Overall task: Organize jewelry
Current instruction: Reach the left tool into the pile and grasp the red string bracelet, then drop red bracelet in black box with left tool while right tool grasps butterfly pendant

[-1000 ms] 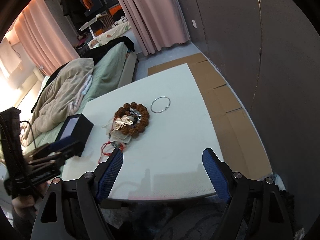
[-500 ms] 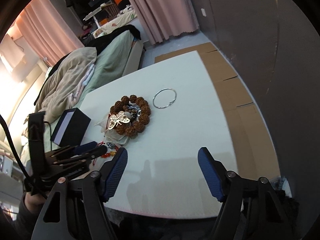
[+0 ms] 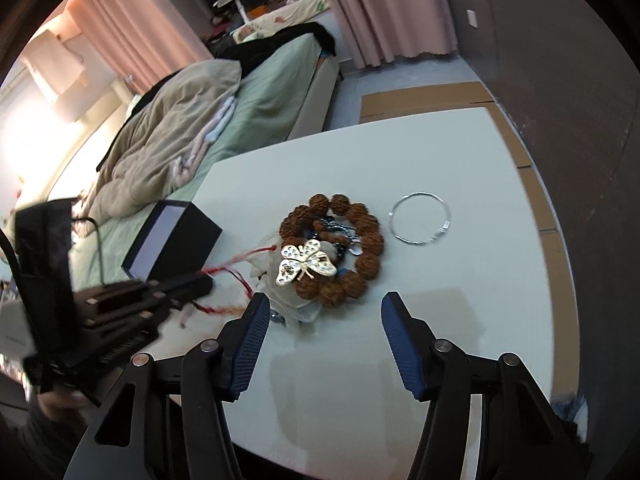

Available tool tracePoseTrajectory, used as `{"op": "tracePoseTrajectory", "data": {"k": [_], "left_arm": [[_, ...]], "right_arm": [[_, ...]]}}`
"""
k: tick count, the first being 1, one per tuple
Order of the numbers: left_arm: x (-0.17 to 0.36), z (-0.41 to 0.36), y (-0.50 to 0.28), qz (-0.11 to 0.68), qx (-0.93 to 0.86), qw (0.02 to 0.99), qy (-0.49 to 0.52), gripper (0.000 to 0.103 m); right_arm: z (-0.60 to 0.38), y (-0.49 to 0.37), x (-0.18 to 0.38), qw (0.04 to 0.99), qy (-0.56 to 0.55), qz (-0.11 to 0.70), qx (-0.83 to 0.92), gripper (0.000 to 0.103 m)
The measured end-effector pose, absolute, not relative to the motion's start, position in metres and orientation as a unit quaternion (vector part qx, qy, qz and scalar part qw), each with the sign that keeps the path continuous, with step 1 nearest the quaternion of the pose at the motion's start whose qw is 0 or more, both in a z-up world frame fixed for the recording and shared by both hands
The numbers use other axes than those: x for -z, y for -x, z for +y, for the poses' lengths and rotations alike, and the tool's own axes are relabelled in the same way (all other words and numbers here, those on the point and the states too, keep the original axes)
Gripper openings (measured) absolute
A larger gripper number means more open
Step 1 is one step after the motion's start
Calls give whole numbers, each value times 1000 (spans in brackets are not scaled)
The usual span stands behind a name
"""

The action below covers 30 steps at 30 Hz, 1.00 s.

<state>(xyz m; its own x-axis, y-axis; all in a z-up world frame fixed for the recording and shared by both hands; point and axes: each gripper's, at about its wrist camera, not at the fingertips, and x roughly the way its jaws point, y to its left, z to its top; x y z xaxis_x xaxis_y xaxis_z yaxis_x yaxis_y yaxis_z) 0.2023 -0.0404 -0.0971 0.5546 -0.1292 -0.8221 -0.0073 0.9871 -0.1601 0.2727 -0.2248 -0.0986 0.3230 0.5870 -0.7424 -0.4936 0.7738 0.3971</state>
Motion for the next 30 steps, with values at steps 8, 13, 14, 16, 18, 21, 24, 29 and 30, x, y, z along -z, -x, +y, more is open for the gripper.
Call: {"op": "tracePoseTrajectory", "data": {"k": [8,13,14,16,18,21,24,29,30], "left_arm": [[73,-19,-196,449,17,890,80,1],[58,-8,-189,436,9,896,81,1],[55,-6,-188,434,8,897,82,1],[51,-1,-183,428,4,900,82,1],[47,4,-180,425,-1,901,84,1],[44,11,-175,422,-4,902,88,1],[40,17,-170,417,-6,904,91,1],[30,28,-162,407,-9,909,96,1],[28,30,-161,404,-9,909,96,1]], "right_arm": [[-199,-284,112,804,-7,493,-332,59],[-188,-285,115,800,24,497,-336,59],[-186,-285,116,799,29,498,-337,59],[-183,-287,116,800,36,497,-335,59],[-182,-289,114,801,38,495,-335,58],[-175,-291,113,800,53,494,-337,45],[-169,-294,112,796,67,495,-342,43],[-174,-293,103,793,48,498,-348,43],[-175,-291,99,793,42,496,-351,43]]}}
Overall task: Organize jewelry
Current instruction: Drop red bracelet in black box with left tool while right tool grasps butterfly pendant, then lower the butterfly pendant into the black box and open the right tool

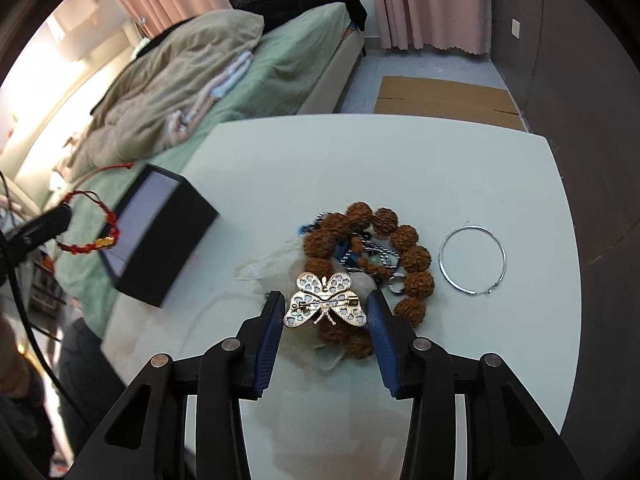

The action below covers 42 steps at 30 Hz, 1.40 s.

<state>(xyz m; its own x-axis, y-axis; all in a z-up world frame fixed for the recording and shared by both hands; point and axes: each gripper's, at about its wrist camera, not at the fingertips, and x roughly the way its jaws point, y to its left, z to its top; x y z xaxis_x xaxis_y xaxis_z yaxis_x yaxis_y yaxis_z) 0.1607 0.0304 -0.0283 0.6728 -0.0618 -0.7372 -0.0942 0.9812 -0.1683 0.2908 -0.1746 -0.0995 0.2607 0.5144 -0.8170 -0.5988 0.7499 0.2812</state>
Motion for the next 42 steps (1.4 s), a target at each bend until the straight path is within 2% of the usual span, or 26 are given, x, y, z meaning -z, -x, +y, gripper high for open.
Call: {"op": "tracePoseTrajectory", "data": {"k": [12,21,22,24,25,26,40,41,42], "left_arm": [[20,61,-156,396,-15,912,109,1],[33,91,-174,424,-9,890,169,3],[35,94,-176,431,-7,885,176,9],[36,99,-177,435,-10,880,189,37],[33,102,-175,428,-12,882,195,62],[30,106,-171,418,-20,886,199,72],[9,152,-127,394,-80,893,199,72],[8,155,-124,393,-83,893,204,72],[7,156,-124,392,-83,893,205,72]], "right_arm": [[-178,-283,58,798,-9,481,-364,43],[-158,-276,23,800,-24,465,-379,43],[-153,-275,20,799,-24,464,-382,43],[-148,-274,18,797,-25,464,-387,43],[-143,-272,16,794,-27,464,-391,43],[-140,-272,15,793,-27,463,-395,43],[-52,-258,11,741,-47,468,-479,44],[-48,-259,9,736,-57,468,-487,46],[-46,-260,9,729,-64,473,-490,58]]}}
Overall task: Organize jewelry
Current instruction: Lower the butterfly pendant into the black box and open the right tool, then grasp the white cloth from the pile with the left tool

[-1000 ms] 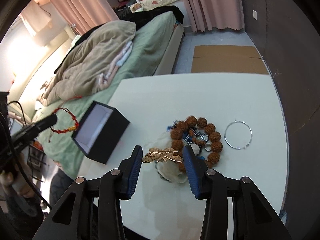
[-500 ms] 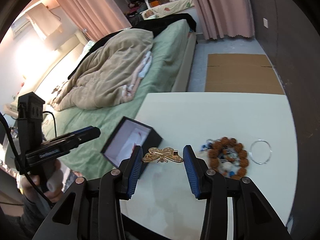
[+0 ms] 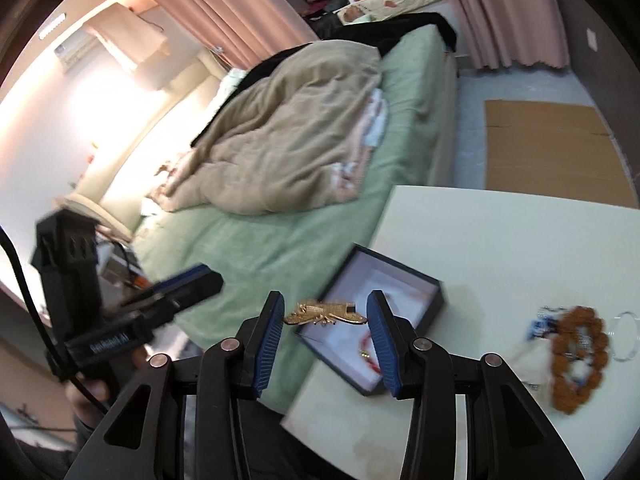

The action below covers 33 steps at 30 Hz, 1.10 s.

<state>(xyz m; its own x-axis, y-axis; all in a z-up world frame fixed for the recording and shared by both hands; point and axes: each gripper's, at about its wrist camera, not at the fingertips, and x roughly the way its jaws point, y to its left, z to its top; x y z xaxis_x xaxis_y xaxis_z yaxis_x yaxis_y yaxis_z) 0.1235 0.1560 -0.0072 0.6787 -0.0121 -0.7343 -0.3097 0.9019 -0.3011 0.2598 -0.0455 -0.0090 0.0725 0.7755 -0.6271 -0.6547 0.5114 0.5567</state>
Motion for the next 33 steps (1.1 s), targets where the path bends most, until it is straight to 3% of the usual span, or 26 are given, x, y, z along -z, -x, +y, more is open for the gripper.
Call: {"op": "tracePoseTrajectory", "data": {"k": [1,2,7,30,33], "left_arm": [[6,156,-123,391,-85,893,205,72],[5,155,-123,390,-84,894,204,73],[0,139,-124,377,-72,902,197,86],[21,2,-190,419,25,896,143,86],[29,-7,-199,433,32,889,143,79]], "right_arm": [[-44,-261,9,725,-70,480,-489,68],[-47,-263,9,727,-74,484,-482,70],[-76,-261,8,741,-75,485,-459,71],[-268,-284,38,794,-151,496,-317,77],[-280,-287,45,795,-160,497,-308,77]]}}
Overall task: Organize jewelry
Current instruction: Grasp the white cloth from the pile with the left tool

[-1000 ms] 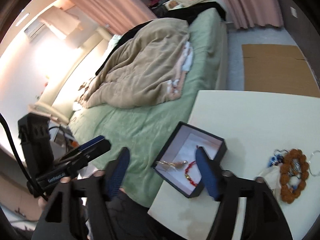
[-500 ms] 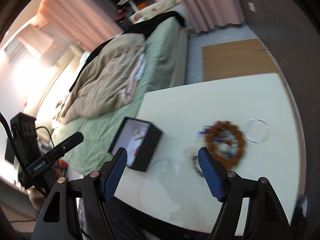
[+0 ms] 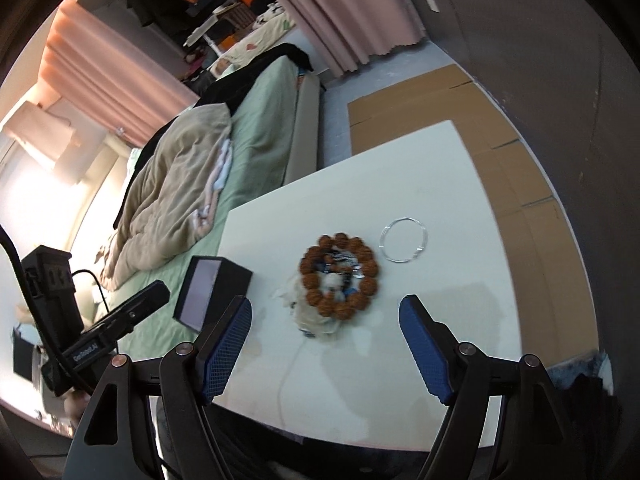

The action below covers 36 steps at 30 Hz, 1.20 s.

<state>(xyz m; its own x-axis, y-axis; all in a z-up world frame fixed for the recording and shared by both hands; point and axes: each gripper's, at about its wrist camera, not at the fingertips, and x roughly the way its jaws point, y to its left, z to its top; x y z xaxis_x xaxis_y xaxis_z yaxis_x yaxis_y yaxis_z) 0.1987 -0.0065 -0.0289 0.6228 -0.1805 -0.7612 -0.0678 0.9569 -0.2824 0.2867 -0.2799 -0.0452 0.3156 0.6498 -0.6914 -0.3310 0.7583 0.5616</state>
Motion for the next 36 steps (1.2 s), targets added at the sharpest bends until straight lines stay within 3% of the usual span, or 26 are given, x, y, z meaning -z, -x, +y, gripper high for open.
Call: {"op": "tracePoseTrajectory", "data": {"k": [17,22,27,28,29,30,36], "left_arm": [[86,-56,-248,495,57,859,113,70],[108,-63,-258,517,58,848,106,62],[120,-65,-261,522,74,842,116,43],[120,-63,-260,522,83,840,127,31],[121,-63,-258,522,96,835,142,12],[120,-63,-258,523,106,832,150,4],[104,-63,-242,501,113,846,141,0]], "right_arm": [[-332,-295,83,791,-207,506,-275,77],[-341,-294,88,792,-212,507,-267,77],[-348,-293,94,792,-218,508,-261,77],[-348,-293,95,791,-219,509,-260,77],[-347,-293,96,790,-221,510,-260,77],[-345,-293,97,789,-221,511,-261,77],[-323,-294,95,783,-215,512,-282,77]]}}
